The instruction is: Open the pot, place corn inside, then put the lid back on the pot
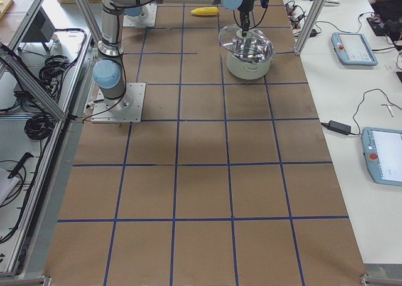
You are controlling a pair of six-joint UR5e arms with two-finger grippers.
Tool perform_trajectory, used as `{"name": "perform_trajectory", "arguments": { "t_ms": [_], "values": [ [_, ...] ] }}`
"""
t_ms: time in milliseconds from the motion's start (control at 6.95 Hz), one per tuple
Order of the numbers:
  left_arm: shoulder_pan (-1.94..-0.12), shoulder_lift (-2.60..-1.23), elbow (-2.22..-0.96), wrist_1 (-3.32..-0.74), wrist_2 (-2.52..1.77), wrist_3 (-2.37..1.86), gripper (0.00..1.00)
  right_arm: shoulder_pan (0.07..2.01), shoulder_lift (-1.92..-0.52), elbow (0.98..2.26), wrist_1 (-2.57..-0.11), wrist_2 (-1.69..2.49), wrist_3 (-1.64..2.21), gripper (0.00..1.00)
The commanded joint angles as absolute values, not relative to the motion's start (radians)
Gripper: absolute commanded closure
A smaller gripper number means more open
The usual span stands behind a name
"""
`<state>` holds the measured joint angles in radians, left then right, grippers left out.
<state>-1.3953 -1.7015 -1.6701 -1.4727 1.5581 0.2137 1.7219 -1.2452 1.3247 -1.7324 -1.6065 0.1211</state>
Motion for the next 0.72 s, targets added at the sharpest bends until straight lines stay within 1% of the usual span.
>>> {"name": "perform_trajectory", "arguments": {
  "t_ms": [0,144,288,576],
  "values": [
    [-1.322,-1.742,-1.895,-1.181,1.557,0.274,0.01,1.662,-1.331,1.316,-1.572,-1.603,0.103,0.71],
    [-1.319,-1.773,-1.97,-1.037,1.554,0.293,0.0,1.616,-1.372,1.319,-1.489,-1.595,0.065,0.7],
    [-1.316,-1.804,-2.012,-0.996,1.56,0.296,0.0,1.603,-1.391,1.328,-1.459,-1.592,0.06,0.69],
    [-1.29,-1.874,-2.043,-0.918,1.557,0.295,0.01,1.6,-1.458,1.354,-1.425,-1.6,0.058,0.68]
  ]
}}
